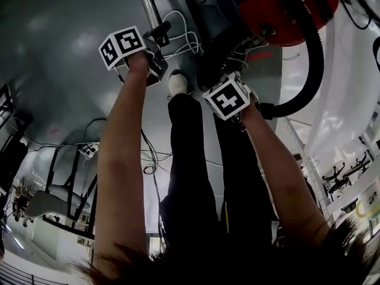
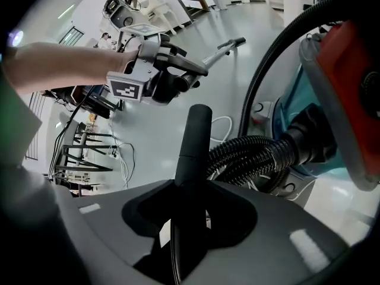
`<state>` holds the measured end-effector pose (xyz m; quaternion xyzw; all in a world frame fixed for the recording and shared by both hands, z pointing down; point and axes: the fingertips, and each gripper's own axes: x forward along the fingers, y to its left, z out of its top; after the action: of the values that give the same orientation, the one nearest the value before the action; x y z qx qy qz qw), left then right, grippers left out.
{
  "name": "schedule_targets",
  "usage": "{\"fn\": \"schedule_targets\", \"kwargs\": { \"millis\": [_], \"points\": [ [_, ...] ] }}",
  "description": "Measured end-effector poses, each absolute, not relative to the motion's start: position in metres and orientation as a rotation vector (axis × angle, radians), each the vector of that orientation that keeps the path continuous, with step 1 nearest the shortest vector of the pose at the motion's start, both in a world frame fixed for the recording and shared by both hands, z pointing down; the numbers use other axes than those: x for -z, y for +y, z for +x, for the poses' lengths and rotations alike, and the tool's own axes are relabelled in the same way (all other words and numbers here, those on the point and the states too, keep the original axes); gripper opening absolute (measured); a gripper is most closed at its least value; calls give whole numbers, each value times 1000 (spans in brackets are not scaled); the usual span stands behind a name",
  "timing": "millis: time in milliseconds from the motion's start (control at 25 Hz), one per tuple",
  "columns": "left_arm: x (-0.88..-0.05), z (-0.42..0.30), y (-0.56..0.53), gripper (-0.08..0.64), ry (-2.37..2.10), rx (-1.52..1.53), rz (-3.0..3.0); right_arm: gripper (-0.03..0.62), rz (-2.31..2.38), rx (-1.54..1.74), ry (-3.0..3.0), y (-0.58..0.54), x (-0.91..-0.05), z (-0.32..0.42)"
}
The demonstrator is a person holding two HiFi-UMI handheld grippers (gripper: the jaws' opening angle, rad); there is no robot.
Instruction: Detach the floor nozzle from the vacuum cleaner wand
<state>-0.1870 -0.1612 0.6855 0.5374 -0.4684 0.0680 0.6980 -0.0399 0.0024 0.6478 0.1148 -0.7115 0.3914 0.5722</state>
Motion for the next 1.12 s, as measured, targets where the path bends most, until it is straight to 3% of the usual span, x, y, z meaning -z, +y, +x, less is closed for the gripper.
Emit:
{"fn": "schedule_targets", "kwargs": {
  "millis": [360,1120],
  "points": [
    [-686,-166,-124,167,-1009,-140,1191,158,289,-874,-1660,-3,-652,-25],
    [-641,-14,-35,166,-724,30,1052,160,368,-759,-1650,-66,-662,26]
  ]
}}
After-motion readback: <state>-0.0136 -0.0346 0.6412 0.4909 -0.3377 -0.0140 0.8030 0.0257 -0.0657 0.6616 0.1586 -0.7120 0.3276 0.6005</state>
